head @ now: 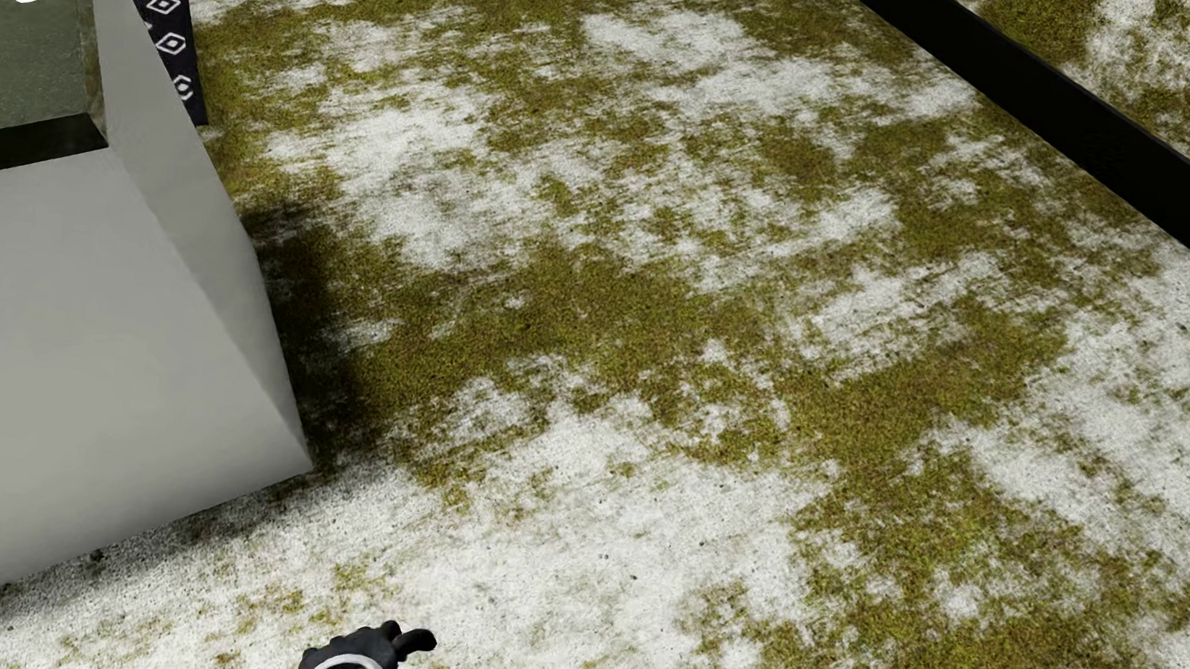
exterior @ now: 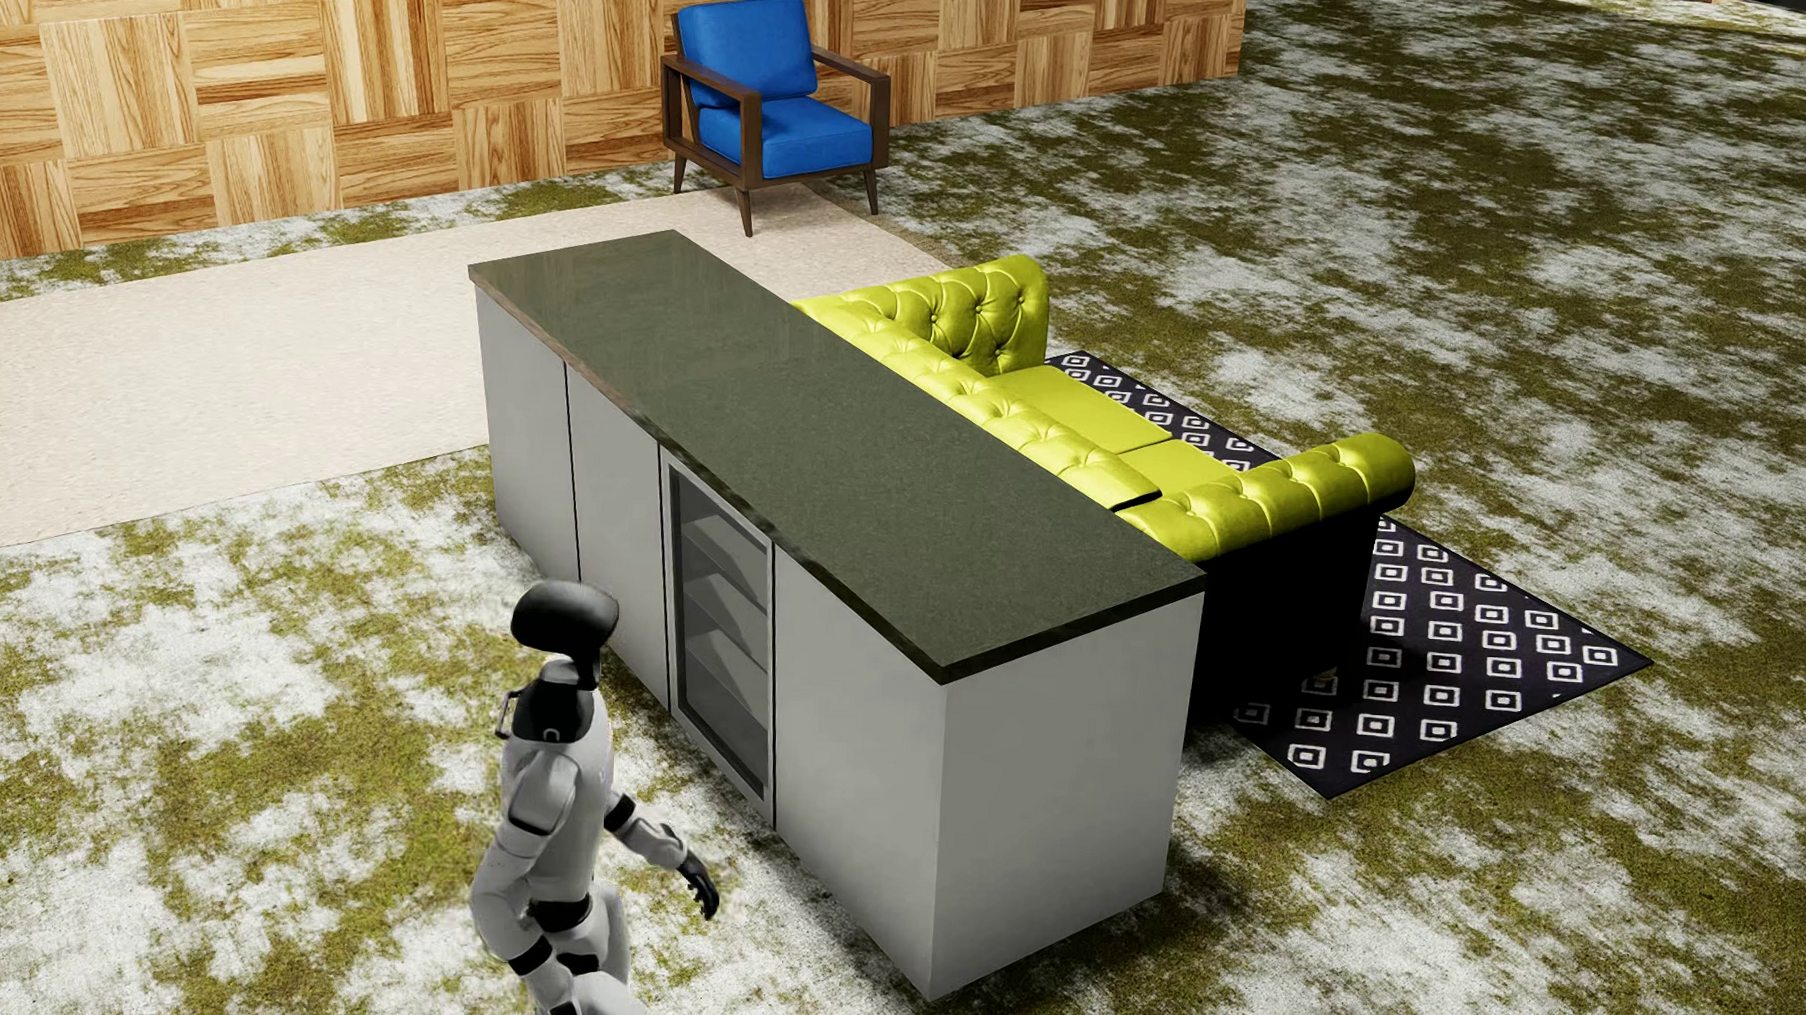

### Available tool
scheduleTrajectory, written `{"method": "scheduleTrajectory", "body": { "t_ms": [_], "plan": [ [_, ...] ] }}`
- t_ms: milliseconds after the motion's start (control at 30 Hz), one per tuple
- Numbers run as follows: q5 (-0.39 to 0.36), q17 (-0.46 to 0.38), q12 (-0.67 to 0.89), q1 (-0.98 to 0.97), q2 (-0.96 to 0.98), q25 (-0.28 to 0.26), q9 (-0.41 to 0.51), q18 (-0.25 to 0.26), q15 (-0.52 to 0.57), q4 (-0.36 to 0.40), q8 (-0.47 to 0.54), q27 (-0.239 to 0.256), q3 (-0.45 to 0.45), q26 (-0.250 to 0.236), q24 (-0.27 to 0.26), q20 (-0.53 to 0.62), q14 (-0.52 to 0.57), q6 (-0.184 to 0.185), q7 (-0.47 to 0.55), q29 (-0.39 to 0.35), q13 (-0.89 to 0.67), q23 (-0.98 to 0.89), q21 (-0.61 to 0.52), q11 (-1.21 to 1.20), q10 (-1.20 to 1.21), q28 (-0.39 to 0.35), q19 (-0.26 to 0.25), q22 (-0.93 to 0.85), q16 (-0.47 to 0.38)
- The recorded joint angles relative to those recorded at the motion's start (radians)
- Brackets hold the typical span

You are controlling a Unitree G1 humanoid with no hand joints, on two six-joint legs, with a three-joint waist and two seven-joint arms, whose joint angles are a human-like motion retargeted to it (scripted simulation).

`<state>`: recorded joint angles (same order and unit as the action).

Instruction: Walk around counter

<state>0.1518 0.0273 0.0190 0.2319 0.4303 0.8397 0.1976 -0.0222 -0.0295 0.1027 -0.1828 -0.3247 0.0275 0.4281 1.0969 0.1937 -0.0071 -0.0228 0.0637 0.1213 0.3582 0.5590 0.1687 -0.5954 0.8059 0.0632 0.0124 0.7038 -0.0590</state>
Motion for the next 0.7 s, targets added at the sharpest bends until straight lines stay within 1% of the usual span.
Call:
{"method": "scheduleTrajectory", "body": {
  "t_ms": [33,67,100,133,167,200,233,267,300,333,367,400,433,467,500,533,567,600,633,667,700],
  "plan": [
    [0.004,0.011,0.013,-0.101,-0.035,-0.004,0.002,0.096,-0.044,-0.061,-0.037,-0.012,0.01,0.057,0.102,-0.028,0.096,0.017,-0.053,-0.006,-0.005,0.028,0.013,-0.015,0.193,0.075,-0.003,0.198,-0.026],
    [0.002,-0.003,0.01,-0.204,-0.073,0.015,0.004,0.083,-0.082,-0.134,-0.067,-0.026,0.014,0.067,0.239,0.067,0.138,0.034,-0.103,0.007,-0.026,0.064,0.011,-0.015,0.344,0.225,-0.001,0.32,-0.044],
    [-0.002,-0.031,-0.015,-0.301,-0.114,0.056,0.005,0.039,-0.115,-0.193,-0.088,-0.026,0.011,-0.058,0.367,0.175,0.085,0.051,-0.149,0.034,-0.05,0.094,-0.01,-0.007,0.446,0.328,0.0,0.347,-0.087],
    [-0.012,-0.058,-0.064,-0.389,-0.155,0.091,0.005,0.026,-0.139,-0.238,-0.103,-0.007,0.0,-0.196,0.418,0.19,0.051,0.065,-0.19,0.048,-0.072,0.115,-0.022,0.012,0.505,0.321,0.0,0.294,-0.133],
    [-0.027,-0.066,-0.132,-0.469,-0.199,0.106,0.005,0.023,-0.158,-0.26,-0.114,0.0,-0.016,-0.252,0.352,0.077,0.05,0.078,-0.217,0.048,-0.086,0.116,-0.033,0.038,0.521,0.281,-0.004,0.23,-0.149],
    [-0.041,-0.074,-0.217,-0.541,-0.243,0.108,0.004,0.042,-0.176,-0.267,-0.123,0.02,-0.032,-0.251,0.235,-0.086,0.055,0.087,-0.234,0.041,-0.091,0.118,-0.035,0.064,0.49,0.241,-0.009,0.167,-0.134],
    [-0.054,-0.075,-0.289,-0.605,-0.283,0.107,0.001,0.028,-0.196,-0.26,-0.128,0.033,-0.045,-0.206,0.102,-0.247,0.03,0.094,-0.241,0.036,-0.105,0.12,-0.027,0.085,0.419,0.204,-0.015,0.11,-0.089],
    [-0.066,-0.079,-0.344,-0.65,-0.323,0.103,-0.002,0.034,-0.216,-0.263,-0.132,0.033,-0.055,-0.171,-0.007,-0.363,0.012,0.099,-0.251,0.035,-0.127,0.12,-0.027,0.105,0.303,0.145,-0.022,0.056,-0.037],
    [-0.077,-0.086,-0.387,-0.675,-0.357,0.103,-0.005,0.015,-0.237,-0.275,-0.133,0.032,-0.063,-0.137,-0.081,-0.434,0.008,0.102,-0.276,0.033,-0.153,0.121,-0.033,0.121,0.14,0.069,-0.03,0.012,0.007],
    [-0.085,-0.097,-0.419,-0.671,-0.389,0.109,-0.009,0.018,-0.253,-0.291,-0.132,0.027,-0.07,-0.107,-0.119,-0.465,0.012,0.104,-0.327,0.036,-0.187,0.127,-0.046,0.142,-0.075,-0.014,-0.039,-0.018,0.047],
    [-0.097,-0.107,-0.443,-0.645,-0.419,0.118,-0.012,0.015,-0.268,-0.302,-0.128,0.02,-0.074,-0.087,-0.122,-0.466,0.057,0.106,-0.396,0.039,-0.229,0.143,-0.064,0.162,-0.331,-0.07,-0.048,-0.031,0.078],
    [-0.113,-0.115,-0.457,-0.634,-0.451,0.132,-0.014,0.02,-0.279,-0.302,-0.121,0.016,-0.078,-0.053,-0.108,-0.453,0.105,0.107,-0.44,0.044,-0.274,0.168,-0.091,0.187,-0.547,-0.08,-0.055,-0.03,0.101],
    [-0.131,-0.12,-0.465,-0.651,-0.487,0.148,-0.016,0.085,-0.295,-0.302,-0.115,0.015,-0.081,-0.034,-0.075,-0.422,0.076,0.106,-0.457,0.047,-0.317,0.195,-0.121,0.207,-0.678,-0.053,-0.063,-0.02,0.111],
    [-0.144,-0.123,-0.46,-0.694,-0.523,0.161,-0.016,0.164,-0.315,-0.3,-0.116,0.017,-0.083,-0.039,-0.025,-0.377,0.0,0.103,-0.417,0.051,-0.35,0.211,-0.145,0.224,-0.707,0.003,-0.072,-0.003,0.108],
    [-0.148,-0.124,-0.446,-0.733,-0.567,0.17,-0.015,0.085,-0.331,-0.301,-0.122,0.025,-0.084,-0.072,0.056,-0.311,0.028,0.097,-0.361,0.046,-0.364,0.206,-0.161,0.241,-0.654,0.051,-0.082,0.018,0.089],
    [-0.151,-0.119,-0.427,-0.743,-0.614,0.166,-0.016,0.029,-0.343,-0.305,-0.13,0.042,-0.087,-0.091,0.147,-0.259,0.077,0.092,-0.359,0.031,-0.359,0.182,-0.166,0.255,-0.605,0.076,-0.094,0.025,0.067],
    [-0.15,-0.113,-0.418,-0.738,-0.659,0.158,-0.017,-0.028,-0.343,-0.335,-0.122,0.056,-0.091,-0.104,0.214,-0.241,0.076,0.087,-0.408,0.025,-0.351,0.155,-0.177,0.267,-0.539,0.058,-0.107,0.005,0.063],
    [-0.143,-0.108,-0.427,-0.718,-0.695,0.138,-0.021,-0.095,-0.327,-0.378,-0.098,0.071,-0.096,-0.1,0.227,-0.277,0.102,0.08,-0.481,0.03,-0.344,0.129,-0.191,0.27,-0.48,0.018,-0.118,-0.042,0.086],
    [-0.128,-0.106,-0.436,-0.694,-0.728,0.108,-0.024,-0.154,-0.29,-0.404,-0.073,0.087,-0.105,-0.084,0.193,-0.336,0.173,0.069,-0.521,0.036,-0.327,0.099,-0.204,0.251,-0.434,-0.026,-0.114,-0.094,0.125],
    [-0.099,-0.112,-0.424,-0.683,-0.746,0.078,-0.026,-0.158,-0.244,-0.401,-0.061,0.093,-0.113,-0.074,0.122,-0.392,0.132,0.051,-0.53,0.042,-0.293,0.061,-0.204,0.211,-0.366,-0.052,-0.11,-0.12,0.165],
    [-0.065,-0.113,-0.388,-0.672,-0.732,0.056,-0.024,-0.154,-0.181,-0.386,-0.055,0.085,-0.116,-0.068,0.031,-0.442,0.068,0.027,-0.531,0.04,-0.247,0.022,-0.196,0.115,-0.303,-0.068,-0.084,-0.118,0.188]
  ]
}}
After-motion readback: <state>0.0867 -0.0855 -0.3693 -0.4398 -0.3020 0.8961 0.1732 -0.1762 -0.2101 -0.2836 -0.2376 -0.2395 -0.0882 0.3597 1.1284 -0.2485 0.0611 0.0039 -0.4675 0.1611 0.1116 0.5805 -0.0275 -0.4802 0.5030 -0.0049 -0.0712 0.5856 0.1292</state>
